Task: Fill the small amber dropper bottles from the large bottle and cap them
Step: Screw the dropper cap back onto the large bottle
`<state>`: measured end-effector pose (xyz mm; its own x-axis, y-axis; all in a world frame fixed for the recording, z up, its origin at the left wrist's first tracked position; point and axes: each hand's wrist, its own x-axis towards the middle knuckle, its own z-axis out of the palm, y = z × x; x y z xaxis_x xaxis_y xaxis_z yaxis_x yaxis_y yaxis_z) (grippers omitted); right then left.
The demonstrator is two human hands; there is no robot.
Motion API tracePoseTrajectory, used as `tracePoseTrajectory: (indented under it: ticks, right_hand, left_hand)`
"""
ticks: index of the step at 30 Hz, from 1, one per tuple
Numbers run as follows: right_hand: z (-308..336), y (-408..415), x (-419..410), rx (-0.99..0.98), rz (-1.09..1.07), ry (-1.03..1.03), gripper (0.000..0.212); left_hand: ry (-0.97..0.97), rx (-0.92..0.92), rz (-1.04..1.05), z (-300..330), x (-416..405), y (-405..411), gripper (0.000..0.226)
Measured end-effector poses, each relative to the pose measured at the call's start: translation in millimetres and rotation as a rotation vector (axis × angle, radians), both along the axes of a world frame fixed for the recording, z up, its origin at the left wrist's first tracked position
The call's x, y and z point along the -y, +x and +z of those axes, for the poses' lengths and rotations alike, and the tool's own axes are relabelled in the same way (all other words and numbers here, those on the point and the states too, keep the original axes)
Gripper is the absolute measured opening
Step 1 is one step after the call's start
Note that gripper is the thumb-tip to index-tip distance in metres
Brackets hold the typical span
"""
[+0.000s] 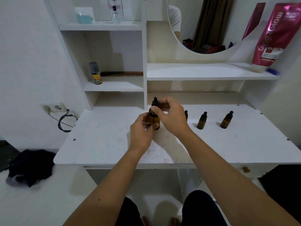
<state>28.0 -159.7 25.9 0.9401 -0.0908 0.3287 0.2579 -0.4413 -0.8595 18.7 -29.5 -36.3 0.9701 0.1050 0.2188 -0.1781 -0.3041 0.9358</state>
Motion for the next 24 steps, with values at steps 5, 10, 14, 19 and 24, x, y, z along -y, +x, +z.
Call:
tracePoseTrajectory:
  ticks: [5,10,14,19,24]
  right_hand:
    - [2.2,1.0,1.8,0.03,0.032,-0.019,0.034]
    - [3.2,3.8,0.7,-0.01,-0.014,0.009,0.037]
    - [0.9,2.5,-0.2,0.056,0.024,-0.05,0.028]
    - [3.6,2.4,0.6,-0.016,0.007,-0.017,0.034]
    - [1.3,2.7,-1.9,-0.021,-0.019,-0.014,0.03]
  left_hand:
    - [-0.012,-0.023,0.01,-1.0,2.1,2.2,0.047]
    - [0.001,-0.016,0.002,-2.2,1.8,2.6,0.044]
    - [-0.006,-0.026,0.008,-1.0,2.0,1.6,0.044]
    - [0.004,-0.031,0.008,-0.8,3.1,1.0,0.045]
    - [0.004,-0.03,0.013,0.7,3.7,-0.7,0.042]
